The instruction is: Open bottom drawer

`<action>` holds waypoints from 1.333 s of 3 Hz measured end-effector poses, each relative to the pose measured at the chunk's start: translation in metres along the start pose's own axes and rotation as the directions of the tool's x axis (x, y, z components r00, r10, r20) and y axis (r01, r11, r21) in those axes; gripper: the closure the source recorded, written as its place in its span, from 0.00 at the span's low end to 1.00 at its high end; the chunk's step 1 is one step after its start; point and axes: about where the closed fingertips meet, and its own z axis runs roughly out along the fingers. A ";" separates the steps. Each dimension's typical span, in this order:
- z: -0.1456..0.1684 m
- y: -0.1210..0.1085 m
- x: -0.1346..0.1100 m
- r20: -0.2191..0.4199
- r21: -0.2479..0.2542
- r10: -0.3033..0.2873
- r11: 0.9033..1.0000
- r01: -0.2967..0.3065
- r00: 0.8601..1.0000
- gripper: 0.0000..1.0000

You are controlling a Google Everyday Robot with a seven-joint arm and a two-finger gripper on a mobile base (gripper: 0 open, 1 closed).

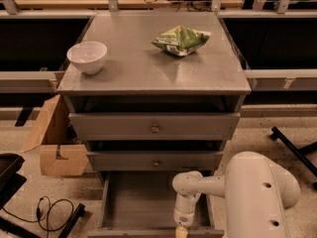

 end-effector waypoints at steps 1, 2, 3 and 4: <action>0.000 0.000 0.000 0.000 0.000 0.000 1.000 0.000 1.000 0.00; 0.000 0.000 0.000 0.000 0.000 0.000 1.000 0.000 1.000 0.00; -0.028 0.011 0.013 0.035 0.055 0.023 0.998 -0.025 0.999 0.00; -0.076 0.056 0.038 0.115 0.138 0.091 0.985 -0.106 0.989 0.00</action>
Offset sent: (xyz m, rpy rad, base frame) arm 0.0000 0.0000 0.0000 0.0000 0.0000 0.0000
